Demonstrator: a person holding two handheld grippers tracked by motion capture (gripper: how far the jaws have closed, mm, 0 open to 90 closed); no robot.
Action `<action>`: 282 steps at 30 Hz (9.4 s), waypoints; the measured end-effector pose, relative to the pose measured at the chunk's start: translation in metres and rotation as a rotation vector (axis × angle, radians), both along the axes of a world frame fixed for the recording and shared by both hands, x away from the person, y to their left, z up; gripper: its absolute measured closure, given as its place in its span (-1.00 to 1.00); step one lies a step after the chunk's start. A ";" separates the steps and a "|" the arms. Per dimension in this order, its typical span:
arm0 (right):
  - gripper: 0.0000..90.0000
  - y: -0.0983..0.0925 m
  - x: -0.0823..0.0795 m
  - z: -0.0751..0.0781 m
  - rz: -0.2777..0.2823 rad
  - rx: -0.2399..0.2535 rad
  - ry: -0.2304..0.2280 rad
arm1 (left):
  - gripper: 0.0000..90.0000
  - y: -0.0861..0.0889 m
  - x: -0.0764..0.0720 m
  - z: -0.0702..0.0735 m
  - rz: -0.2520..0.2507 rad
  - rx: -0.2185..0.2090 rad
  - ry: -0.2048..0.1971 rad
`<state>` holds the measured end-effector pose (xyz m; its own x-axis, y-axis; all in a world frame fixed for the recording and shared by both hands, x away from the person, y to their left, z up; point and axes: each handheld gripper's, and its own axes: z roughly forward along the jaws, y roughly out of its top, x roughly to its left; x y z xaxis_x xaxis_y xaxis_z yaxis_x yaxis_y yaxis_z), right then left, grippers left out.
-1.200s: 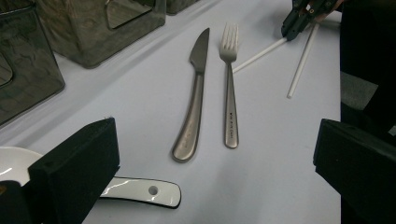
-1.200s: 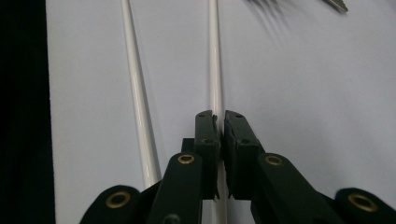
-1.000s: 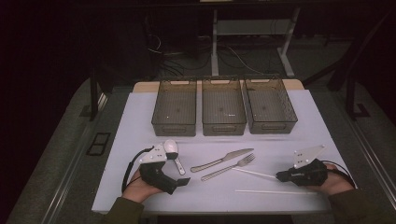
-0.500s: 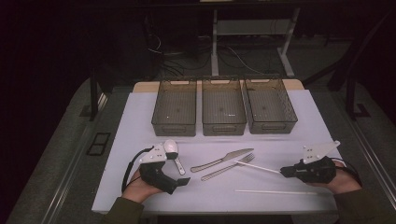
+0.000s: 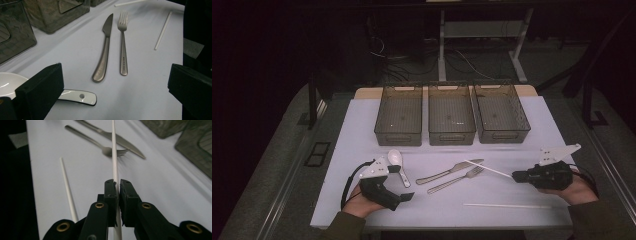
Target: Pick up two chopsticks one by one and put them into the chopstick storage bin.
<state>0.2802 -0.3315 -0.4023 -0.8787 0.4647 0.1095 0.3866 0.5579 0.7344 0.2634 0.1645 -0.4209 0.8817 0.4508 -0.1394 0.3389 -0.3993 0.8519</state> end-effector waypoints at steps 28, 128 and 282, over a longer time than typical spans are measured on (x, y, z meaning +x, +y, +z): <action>0.88 0.077 0.053 0.045 -0.217 0.058 -0.011 | -1.00 -0.006 0.003 -0.005 0.004 0.022 -0.030; -0.15 0.253 0.159 0.062 -0.084 0.066 0.000 | -1.00 -0.001 -0.003 -0.003 -0.005 -0.003 -0.056; 0.89 0.040 0.002 -0.006 -0.013 0.093 0.047 | -1.00 -0.007 -0.003 -0.006 -0.015 0.037 -0.039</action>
